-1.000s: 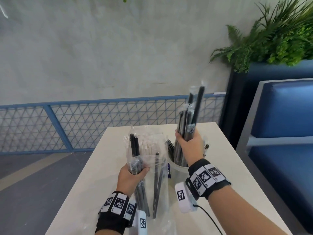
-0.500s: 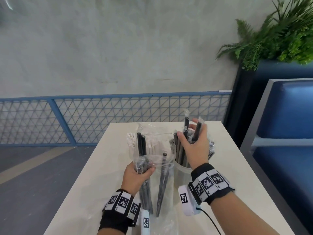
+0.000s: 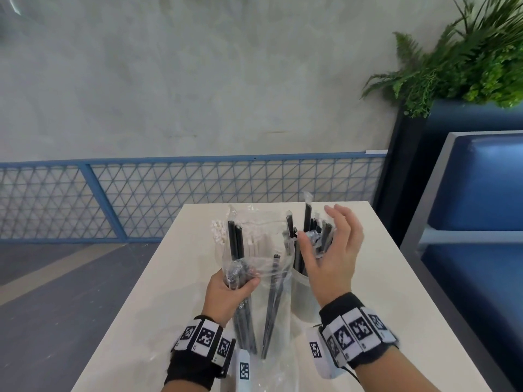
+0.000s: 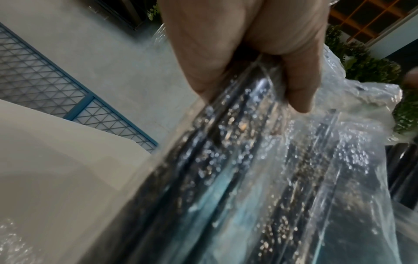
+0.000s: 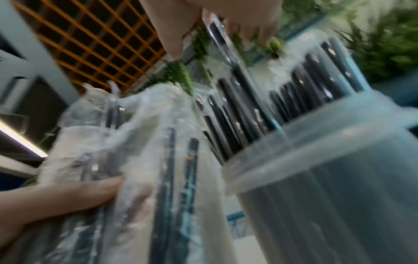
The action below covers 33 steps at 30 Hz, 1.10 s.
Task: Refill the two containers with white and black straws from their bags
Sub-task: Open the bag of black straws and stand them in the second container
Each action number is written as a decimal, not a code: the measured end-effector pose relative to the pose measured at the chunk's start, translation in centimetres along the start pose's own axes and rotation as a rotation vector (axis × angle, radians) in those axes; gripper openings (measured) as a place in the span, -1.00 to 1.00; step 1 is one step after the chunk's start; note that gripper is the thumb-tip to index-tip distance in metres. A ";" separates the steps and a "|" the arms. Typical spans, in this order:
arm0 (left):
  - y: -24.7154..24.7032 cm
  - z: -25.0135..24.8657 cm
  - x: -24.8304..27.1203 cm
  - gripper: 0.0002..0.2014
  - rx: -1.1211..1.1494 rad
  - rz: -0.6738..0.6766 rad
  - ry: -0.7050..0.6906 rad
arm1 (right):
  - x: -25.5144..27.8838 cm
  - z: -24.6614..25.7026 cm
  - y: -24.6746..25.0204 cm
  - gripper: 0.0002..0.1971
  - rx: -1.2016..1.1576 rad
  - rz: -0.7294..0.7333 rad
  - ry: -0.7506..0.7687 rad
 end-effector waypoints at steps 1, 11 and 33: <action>0.1 0.1 0.1 -0.83 0.003 -0.007 0.002 | 0.6 1.2 0.0 -0.59 0.002 0.000 0.057; 0.1 -0.1 0.8 -0.76 0.024 -0.010 -0.025 | 4.2 -1.4 -5.9 -0.27 -0.005 0.542 -0.263; -0.4 0.6 0.3 -0.64 0.072 0.099 -0.018 | 3.6 -0.1 -6.2 -0.58 -0.226 0.465 -0.214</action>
Point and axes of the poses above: each hand's wrist, its own x-axis away from the middle knuckle, its own y-axis out of the back of the hand, z = x × y, the point moved 8 cm from there along -x, towards the middle knuckle, and after that the axes turned 14 degrees about z, right-handed, at the moved point
